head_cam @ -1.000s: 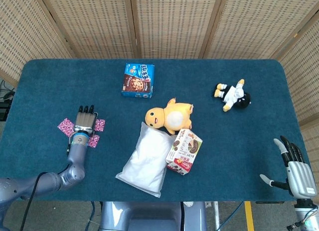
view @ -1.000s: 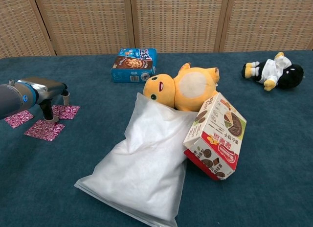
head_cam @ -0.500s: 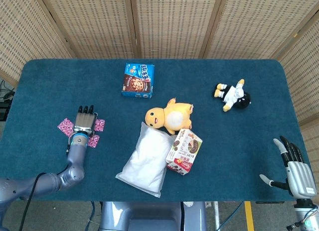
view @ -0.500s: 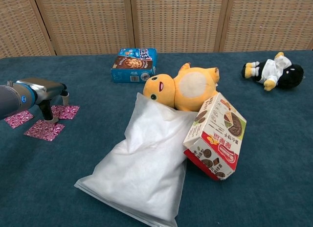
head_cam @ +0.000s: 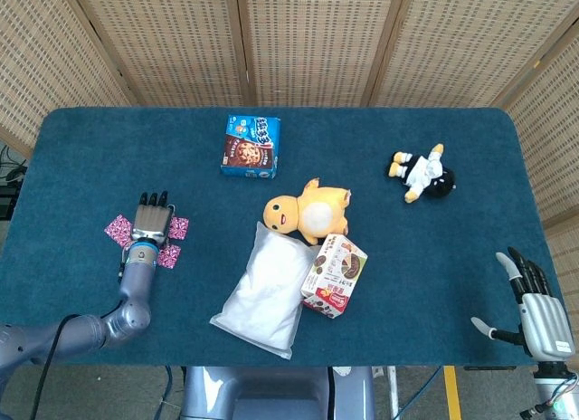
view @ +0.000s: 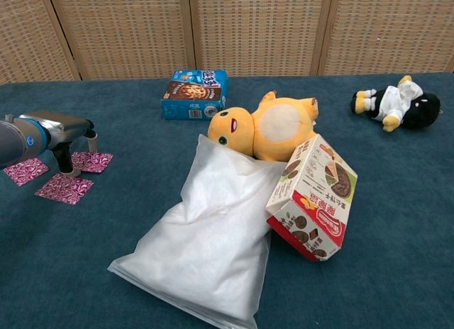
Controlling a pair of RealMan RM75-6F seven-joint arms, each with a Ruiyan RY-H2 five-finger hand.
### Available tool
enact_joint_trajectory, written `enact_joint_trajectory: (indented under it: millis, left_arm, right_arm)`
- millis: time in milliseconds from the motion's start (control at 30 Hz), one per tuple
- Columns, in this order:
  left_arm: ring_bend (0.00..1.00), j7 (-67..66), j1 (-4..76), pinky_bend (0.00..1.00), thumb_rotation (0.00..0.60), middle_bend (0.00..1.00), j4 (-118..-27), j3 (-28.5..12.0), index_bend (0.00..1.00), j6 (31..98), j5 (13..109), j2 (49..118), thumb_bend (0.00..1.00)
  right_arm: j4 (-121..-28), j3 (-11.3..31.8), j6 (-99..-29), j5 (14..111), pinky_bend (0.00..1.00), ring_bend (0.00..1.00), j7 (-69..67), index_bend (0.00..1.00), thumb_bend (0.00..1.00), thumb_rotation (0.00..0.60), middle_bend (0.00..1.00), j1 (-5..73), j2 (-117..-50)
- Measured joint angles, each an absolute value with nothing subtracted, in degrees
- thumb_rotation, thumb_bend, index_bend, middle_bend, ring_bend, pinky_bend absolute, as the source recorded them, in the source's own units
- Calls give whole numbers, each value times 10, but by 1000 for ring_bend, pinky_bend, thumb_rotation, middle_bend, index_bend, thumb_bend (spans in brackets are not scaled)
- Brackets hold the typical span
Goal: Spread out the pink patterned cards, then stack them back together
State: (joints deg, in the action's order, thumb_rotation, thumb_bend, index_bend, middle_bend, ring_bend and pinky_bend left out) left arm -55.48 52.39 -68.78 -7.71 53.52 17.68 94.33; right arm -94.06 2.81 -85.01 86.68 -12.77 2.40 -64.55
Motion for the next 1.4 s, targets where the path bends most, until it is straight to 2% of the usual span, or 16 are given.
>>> enact_joint_trajectory:
  millis: [400,700,1000,1400]
  left_arm:
    - [0,-544,523,0,600,0,-705,-85,664,540,178,923,368]
    - [0,-520,515,0,600,0,-735,-85,664,533,198,880,367]
    - [0,-430,478,0,600,0,-761,-66,664,498,295,820,363]
    - [0,-291,435,0,600,0,-728,-37,664,442,463,780,357]
  right_arm:
    - [-940,28,-851,868,0,0,-127,43,105,600,0,24,-646]
    - [-940,27,-850,868,0,0,-123,43,107,600,0,24,-647]
    - [-941,25,-851,873,0,0,-116,43,106,600,0,24,-649]
    - [-939,24,-851,874,0,0,-113,43,106,600,0,25,-652]
